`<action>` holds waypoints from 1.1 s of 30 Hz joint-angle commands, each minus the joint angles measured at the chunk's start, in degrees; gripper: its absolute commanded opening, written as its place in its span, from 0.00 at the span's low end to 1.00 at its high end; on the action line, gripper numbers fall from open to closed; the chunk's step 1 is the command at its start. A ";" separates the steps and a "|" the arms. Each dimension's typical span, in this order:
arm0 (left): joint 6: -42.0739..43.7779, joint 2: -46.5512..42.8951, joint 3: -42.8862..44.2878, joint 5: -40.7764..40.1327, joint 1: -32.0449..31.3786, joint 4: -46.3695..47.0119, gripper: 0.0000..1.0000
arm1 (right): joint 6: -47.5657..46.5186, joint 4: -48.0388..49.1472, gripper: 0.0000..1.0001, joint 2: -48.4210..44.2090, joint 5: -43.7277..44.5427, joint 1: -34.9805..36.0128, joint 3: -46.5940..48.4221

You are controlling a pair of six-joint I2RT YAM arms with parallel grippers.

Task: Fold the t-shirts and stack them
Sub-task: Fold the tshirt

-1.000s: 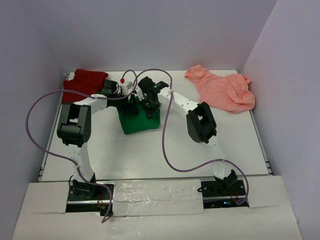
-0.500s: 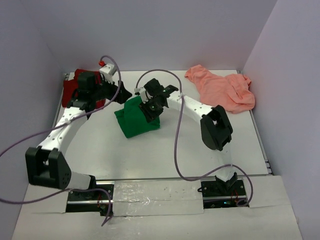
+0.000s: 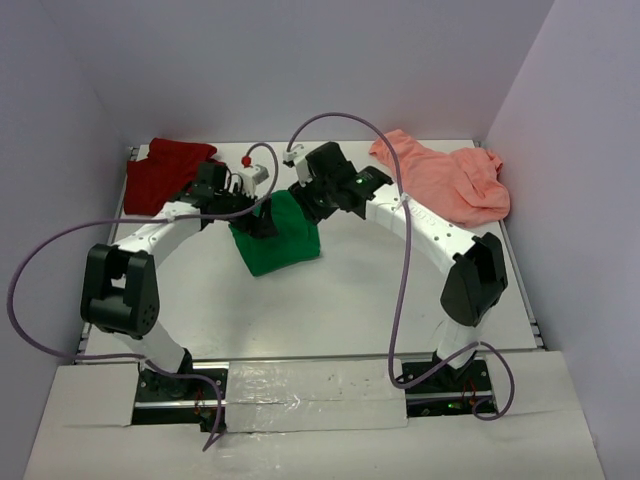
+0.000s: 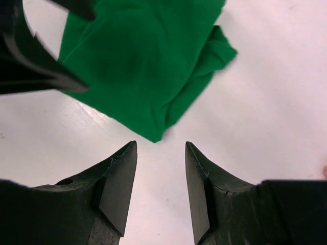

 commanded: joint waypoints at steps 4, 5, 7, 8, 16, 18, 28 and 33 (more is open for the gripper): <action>13.39 -8.09 -1.36 -6.36 -4.24 -10.73 0.92 | -1.21 0.25 0.51 -4.68 3.86 -1.79 -0.22; 15.31 -9.32 -2.50 -8.03 -5.20 -10.73 0.92 | -1.30 0.33 0.51 -4.77 4.21 -2.06 -0.21; 16.73 -12.75 -5.06 -12.68 -8.63 -10.81 0.94 | -1.47 0.07 0.52 -4.77 3.77 -3.11 0.05; 16.91 -13.72 -5.93 -14.18 -10.12 -11.08 0.94 | -1.56 0.07 0.52 -4.77 3.69 -3.29 0.05; 15.60 -17.43 -17.54 -43.87 -31.48 -0.99 0.98 | -2.18 -0.54 0.52 -3.98 3.68 -5.05 0.75; 15.06 -13.74 -19.56 -46.18 -33.67 0.52 0.98 | -2.26 -0.46 0.52 -4.41 3.68 -5.31 0.67; 22.78 -1.61 -29.23 -75.00 -36.94 32.49 0.98 | -2.00 -0.54 0.52 -6.35 0.26 -7.33 -0.39; 25.26 4.54 -28.54 -78.18 -37.20 40.07 0.98 | -1.82 -0.81 0.52 -6.61 -0.36 -7.51 0.40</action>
